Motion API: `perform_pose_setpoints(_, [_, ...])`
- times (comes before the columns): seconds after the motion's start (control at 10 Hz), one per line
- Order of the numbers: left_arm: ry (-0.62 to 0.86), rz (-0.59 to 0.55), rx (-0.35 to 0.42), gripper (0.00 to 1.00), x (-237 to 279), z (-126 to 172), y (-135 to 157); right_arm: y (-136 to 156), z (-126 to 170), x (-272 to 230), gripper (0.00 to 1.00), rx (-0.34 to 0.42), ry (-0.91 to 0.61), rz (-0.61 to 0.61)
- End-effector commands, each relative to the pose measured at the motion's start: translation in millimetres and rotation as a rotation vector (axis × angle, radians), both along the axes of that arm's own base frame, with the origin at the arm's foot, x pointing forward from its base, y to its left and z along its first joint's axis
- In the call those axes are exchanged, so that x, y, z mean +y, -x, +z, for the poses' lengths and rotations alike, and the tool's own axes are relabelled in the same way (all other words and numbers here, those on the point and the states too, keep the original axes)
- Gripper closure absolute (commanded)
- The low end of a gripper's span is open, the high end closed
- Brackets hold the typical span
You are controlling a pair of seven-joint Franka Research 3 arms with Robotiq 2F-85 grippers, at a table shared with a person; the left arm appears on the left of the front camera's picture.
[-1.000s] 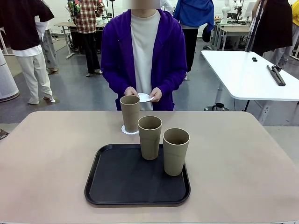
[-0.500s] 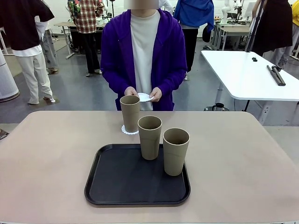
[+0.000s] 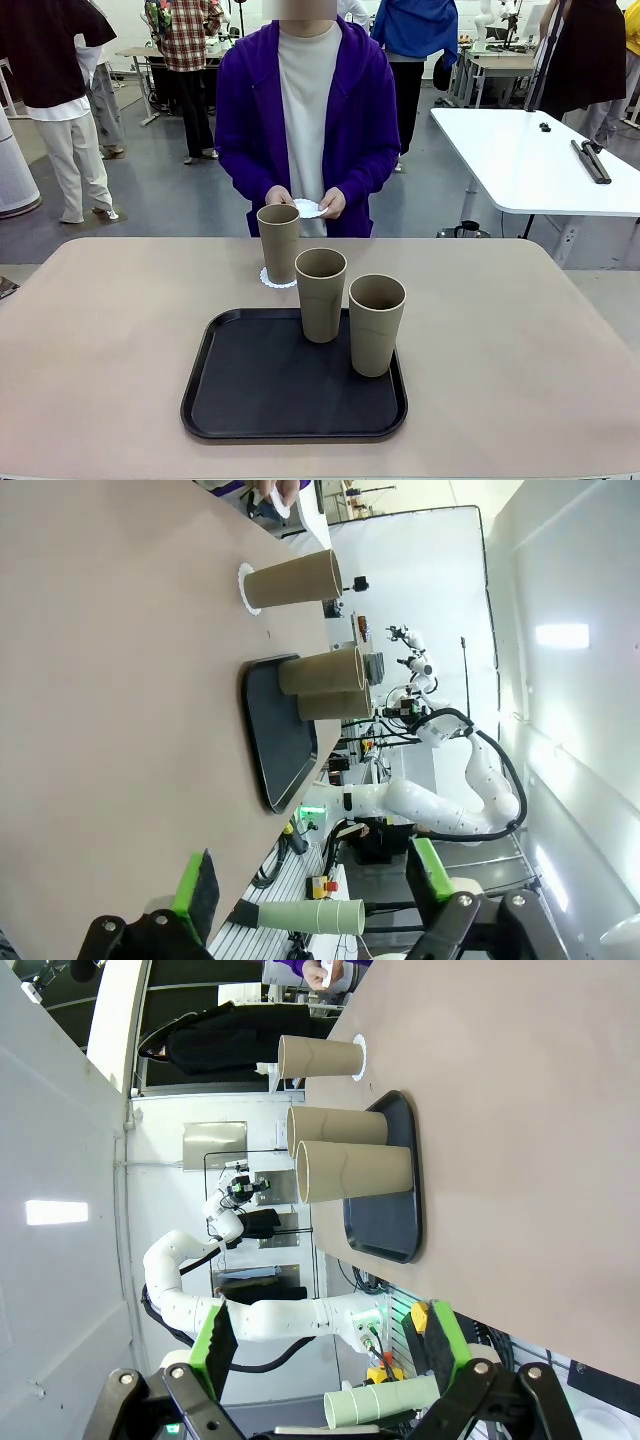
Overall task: Place coasters on the table and set cups on them.
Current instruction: Take one Reusable plastic cup from the Flat Tray and place it on a coaster set by the human.
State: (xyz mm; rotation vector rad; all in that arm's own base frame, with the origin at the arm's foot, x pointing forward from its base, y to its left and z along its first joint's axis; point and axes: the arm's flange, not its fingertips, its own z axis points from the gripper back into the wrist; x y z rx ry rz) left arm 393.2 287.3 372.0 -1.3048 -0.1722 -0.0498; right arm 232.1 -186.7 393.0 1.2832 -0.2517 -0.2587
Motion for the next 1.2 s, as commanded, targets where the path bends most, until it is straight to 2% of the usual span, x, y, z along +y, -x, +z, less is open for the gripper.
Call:
perform_pose_setpoints(0.0, [0.004, 0.006, 0.011, 0.0, 2.2, -2.5, 1.6, -0.1, 1.2, 0.3, 0.0, -0.01, -0.009, 0.001])
perform_pose_setpoints(1.1, [0.004, 0.006, 0.011, 0.0, 2.2, -2.5, 1.6, -0.1, 1.2, 0.3, 0.0, -0.01, -0.009, 0.001])
